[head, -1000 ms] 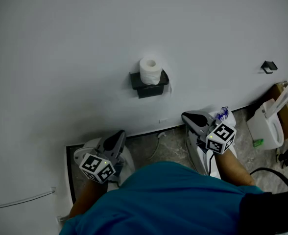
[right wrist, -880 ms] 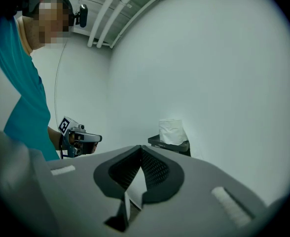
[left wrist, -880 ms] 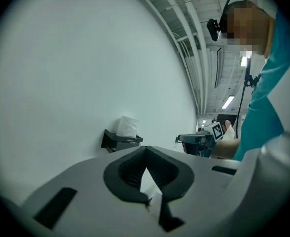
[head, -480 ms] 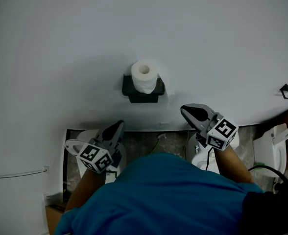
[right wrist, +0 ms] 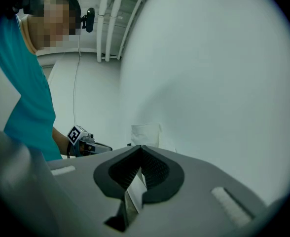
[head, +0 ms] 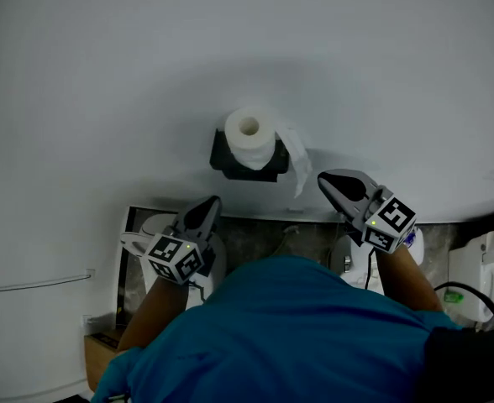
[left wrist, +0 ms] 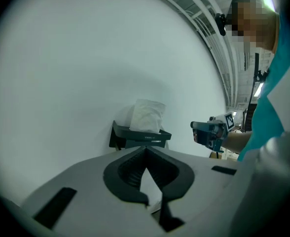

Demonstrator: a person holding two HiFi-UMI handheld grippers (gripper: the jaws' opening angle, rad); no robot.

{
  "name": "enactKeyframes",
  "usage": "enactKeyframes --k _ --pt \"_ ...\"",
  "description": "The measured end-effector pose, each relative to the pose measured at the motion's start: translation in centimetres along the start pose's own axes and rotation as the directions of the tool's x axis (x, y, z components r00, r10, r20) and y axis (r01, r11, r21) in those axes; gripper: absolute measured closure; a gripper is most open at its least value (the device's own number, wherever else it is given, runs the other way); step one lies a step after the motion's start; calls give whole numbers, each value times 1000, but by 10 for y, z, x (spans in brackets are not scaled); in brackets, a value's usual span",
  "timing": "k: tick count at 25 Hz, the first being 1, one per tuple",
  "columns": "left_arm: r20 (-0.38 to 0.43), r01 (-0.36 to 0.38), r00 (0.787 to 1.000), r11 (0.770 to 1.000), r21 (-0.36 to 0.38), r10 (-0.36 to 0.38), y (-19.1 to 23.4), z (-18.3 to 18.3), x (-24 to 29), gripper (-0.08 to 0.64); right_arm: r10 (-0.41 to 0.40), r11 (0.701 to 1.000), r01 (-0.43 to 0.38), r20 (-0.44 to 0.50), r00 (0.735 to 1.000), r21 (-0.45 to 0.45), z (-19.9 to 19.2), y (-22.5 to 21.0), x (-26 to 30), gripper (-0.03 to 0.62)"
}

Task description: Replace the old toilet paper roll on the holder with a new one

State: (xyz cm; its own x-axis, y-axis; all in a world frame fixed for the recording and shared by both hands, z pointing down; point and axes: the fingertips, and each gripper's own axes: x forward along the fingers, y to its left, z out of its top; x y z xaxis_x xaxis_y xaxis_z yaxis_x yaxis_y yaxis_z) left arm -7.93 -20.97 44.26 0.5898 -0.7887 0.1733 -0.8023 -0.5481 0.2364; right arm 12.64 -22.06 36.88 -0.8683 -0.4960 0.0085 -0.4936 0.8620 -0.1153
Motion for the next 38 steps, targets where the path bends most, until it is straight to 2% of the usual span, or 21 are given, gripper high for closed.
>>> enactKeyframes --k 2,6,15,19,24,33,38 --pt "-33 23 999 1000 -5 -23 14 -8 7 552 -29 1000 29 8 1000 -6 -1 -2 9 589" --pt "-93 97 991 995 -3 -97 35 -22 16 552 -108 994 107 -44 993 -39 -12 1 21 589" --pt "-134 199 972 979 44 -192 51 -28 43 546 -174 984 170 -75 982 -54 -11 15 28 588" --pt "-178 242 958 967 79 -226 49 -32 53 423 -192 981 188 -84 978 -52 -11 13 19 589" --pt "-262 265 938 956 122 -227 53 -52 68 370 -193 980 188 -99 976 -59 -13 11 14 589" --pt "-361 329 896 933 147 -259 43 -75 87 368 -205 977 198 -106 973 -74 -12 10 7 589" --pt "-372 348 888 924 157 -271 38 -79 83 368 -204 978 197 -111 973 -75 -14 10 8 589"
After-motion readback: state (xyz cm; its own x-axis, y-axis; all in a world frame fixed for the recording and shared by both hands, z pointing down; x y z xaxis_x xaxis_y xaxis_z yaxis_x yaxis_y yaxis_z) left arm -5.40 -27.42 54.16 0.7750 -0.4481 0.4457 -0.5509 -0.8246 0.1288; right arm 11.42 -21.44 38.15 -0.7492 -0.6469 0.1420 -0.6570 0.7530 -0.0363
